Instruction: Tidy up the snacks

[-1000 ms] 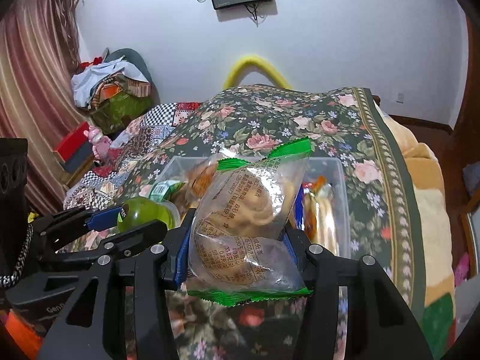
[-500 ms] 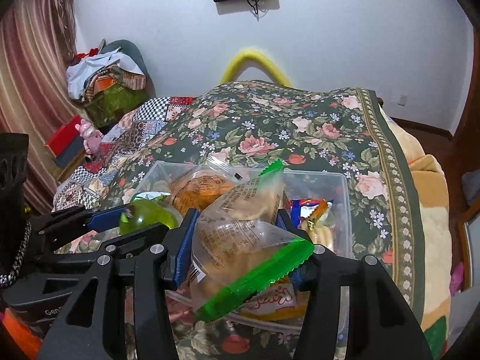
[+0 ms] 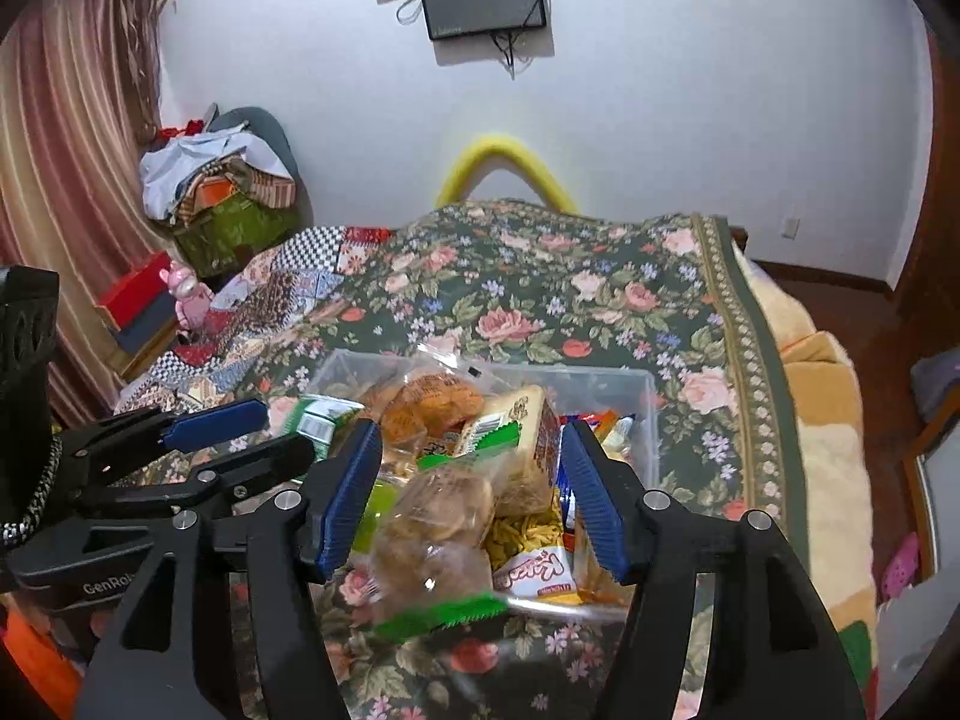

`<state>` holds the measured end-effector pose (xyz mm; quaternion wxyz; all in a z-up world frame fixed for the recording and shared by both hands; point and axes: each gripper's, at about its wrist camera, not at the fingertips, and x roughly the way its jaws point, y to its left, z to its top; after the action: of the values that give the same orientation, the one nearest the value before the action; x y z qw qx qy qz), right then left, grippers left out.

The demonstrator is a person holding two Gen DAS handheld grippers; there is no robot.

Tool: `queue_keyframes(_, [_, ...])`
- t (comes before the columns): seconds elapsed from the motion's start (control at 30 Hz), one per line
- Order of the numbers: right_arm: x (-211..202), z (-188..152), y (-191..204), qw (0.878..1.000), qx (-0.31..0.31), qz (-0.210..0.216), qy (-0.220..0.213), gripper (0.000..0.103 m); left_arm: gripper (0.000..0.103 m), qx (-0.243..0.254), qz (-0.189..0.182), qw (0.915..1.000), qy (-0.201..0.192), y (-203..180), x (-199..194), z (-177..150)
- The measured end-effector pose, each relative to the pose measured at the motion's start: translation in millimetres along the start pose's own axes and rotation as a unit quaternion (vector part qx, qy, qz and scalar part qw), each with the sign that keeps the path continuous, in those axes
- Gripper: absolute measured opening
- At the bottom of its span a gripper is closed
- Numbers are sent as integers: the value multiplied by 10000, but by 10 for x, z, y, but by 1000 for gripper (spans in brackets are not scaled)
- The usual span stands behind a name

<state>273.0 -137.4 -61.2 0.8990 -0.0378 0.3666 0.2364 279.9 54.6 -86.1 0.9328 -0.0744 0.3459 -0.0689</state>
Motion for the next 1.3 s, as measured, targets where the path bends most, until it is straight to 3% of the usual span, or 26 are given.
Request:
queue_keyframes(0.23, [-743, 28, 135, 9981, -20, -36, -622, 59, 50, 139, 65, 9964, -833, -198, -878, 48])
queue_keyframes(0.43, [-1399, -33, 310, 9929, -78, -13, -1183, 62, 50, 378, 158, 9874, -1528, -425, -1605, -13])
queue_keyframes(0.5, [-1558, -60, 361, 9911, -77, -2, -1328, 65, 53, 451, 179, 9836, -1738, -489, -1816, -55])
queue_keyframes(0.57, [-1707, -93, 418, 9892, -67, -18, -1465, 68, 68, 467, 156, 9816, -1844, -526, -1965, -98])
queue_keyframes(0.77, [-1911, -191, 513, 9856, -56, -79, -1688, 83, 91, 443, 230, 9774, -2053, -595, -2217, -214])
queue_keyframes(0.87, [-1945, -246, 554, 9849, -78, -116, -1724, 89, 96, 463, 298, 9758, -2114, -614, -2288, -279])
queue_keyframes(0.93, [-1955, -279, 567, 9840, -61, -190, -1768, 102, 97, 474, 340, 9754, -2125, -622, -2305, -312])
queue_keyframes(1.3, [-2017, -455, 623, 9829, -51, -295, -1818, 103, 102, 543, 492, 9732, -2178, -662, -2378, -471])
